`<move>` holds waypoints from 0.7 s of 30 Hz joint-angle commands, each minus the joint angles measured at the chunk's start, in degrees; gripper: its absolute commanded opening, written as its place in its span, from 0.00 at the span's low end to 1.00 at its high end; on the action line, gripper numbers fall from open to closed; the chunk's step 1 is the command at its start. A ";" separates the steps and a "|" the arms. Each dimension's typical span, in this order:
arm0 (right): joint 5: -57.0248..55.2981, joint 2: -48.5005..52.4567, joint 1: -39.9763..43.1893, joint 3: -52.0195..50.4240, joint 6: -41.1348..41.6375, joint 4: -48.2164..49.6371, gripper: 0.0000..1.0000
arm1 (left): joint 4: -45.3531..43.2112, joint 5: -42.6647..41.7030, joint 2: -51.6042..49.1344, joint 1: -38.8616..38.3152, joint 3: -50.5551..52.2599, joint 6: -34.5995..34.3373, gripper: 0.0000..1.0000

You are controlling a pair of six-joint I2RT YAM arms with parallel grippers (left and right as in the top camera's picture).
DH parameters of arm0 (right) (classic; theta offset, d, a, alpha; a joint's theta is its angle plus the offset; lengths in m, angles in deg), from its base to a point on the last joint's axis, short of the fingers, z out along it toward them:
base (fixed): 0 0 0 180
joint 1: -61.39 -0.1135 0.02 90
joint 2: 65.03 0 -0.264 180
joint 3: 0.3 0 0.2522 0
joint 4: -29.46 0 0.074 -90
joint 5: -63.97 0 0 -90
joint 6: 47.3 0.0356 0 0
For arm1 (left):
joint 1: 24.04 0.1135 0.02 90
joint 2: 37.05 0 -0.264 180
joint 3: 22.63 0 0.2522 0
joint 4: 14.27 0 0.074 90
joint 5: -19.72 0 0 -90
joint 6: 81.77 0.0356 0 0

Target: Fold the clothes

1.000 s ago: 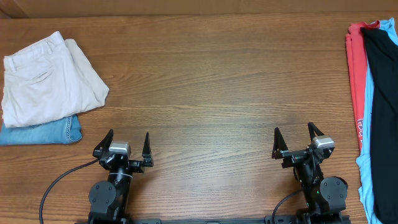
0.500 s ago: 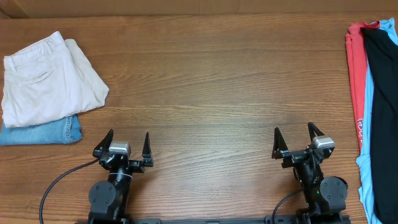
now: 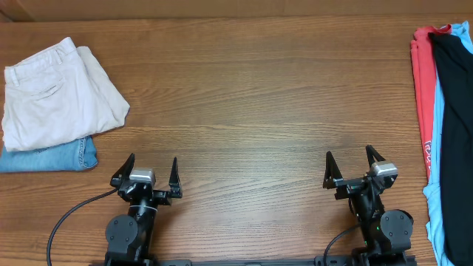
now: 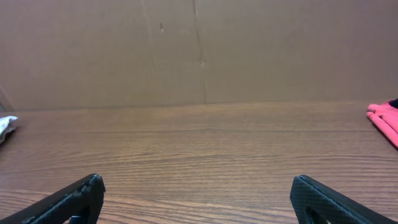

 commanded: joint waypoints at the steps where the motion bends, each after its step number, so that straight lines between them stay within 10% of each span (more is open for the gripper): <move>1: 0.09 -0.35 -0.28 -0.59 0.68 0.28 1.00 | -0.26 -1.03 0.55 0.31 0.39 -1.88 1.00; 21: -9.16 11.69 -0.26 21.00 4.72 -13.25 1.00 | 13.38 -2.93 -13.18 0.31 -20.26 -6.40 1.00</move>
